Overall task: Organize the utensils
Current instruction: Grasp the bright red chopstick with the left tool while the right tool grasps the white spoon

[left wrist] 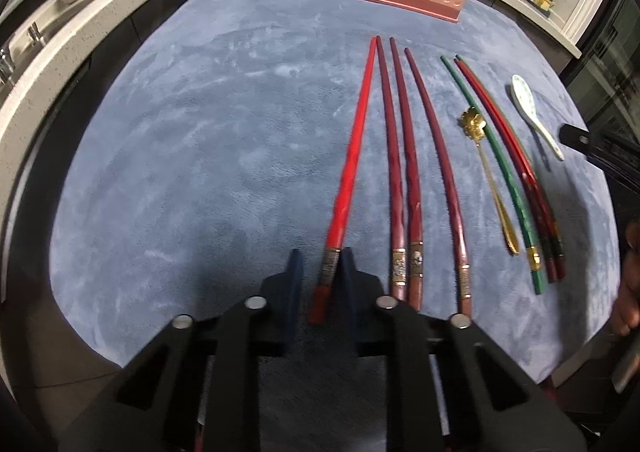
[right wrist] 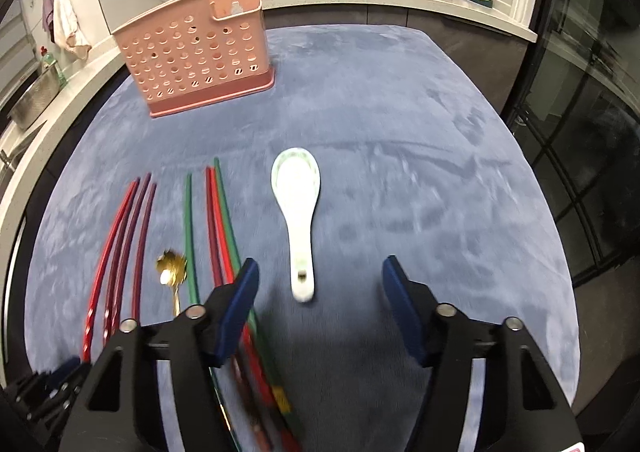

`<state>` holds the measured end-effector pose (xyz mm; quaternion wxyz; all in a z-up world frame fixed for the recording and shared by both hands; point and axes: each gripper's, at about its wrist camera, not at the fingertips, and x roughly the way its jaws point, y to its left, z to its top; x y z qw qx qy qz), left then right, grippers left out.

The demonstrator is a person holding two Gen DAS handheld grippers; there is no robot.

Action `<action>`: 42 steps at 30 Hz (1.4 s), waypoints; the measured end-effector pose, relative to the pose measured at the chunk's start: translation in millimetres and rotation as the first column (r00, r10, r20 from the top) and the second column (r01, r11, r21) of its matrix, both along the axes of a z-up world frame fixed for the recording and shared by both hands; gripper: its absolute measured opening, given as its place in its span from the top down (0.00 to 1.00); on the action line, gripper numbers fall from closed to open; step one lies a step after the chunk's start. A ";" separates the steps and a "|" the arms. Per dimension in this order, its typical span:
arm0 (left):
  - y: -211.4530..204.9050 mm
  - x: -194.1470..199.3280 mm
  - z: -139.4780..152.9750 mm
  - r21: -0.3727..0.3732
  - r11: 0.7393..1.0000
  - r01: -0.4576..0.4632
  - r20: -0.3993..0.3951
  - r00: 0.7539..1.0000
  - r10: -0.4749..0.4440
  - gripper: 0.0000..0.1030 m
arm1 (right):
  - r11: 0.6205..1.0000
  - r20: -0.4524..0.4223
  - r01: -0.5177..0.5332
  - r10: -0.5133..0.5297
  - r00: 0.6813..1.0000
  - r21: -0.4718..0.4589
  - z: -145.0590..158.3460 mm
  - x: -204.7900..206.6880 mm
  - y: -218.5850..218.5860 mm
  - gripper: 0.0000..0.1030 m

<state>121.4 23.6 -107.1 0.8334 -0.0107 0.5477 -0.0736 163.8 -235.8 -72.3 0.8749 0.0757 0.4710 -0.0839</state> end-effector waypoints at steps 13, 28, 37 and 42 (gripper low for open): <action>-3.6 2.1 -3.1 0.002 1.000 0.002 0.001 1.000 -0.002 0.86 | 0.979 -0.019 0.043 -0.040 0.999 0.197 -30.0 21.3 -24.4 0.78; -2.0 -0.6 -4.6 -0.010 1.000 0.003 0.018 1.000 -0.002 0.86 | 0.970 0.032 0.015 -0.024 0.999 0.244 -42.2 10.5 -27.1 0.84; 3.8 -2.9 0.9 -0.058 0.998 0.001 0.022 1.000 0.000 0.89 | 0.988 0.016 -0.016 0.014 1.000 0.155 -23.5 -5.8 -12.9 0.93; 4.5 -8.6 14.0 -0.062 0.998 0.009 0.058 0.998 -0.005 0.93 | 0.995 0.025 -0.009 0.007 1.000 0.095 -3.0 -16.1 -9.4 0.93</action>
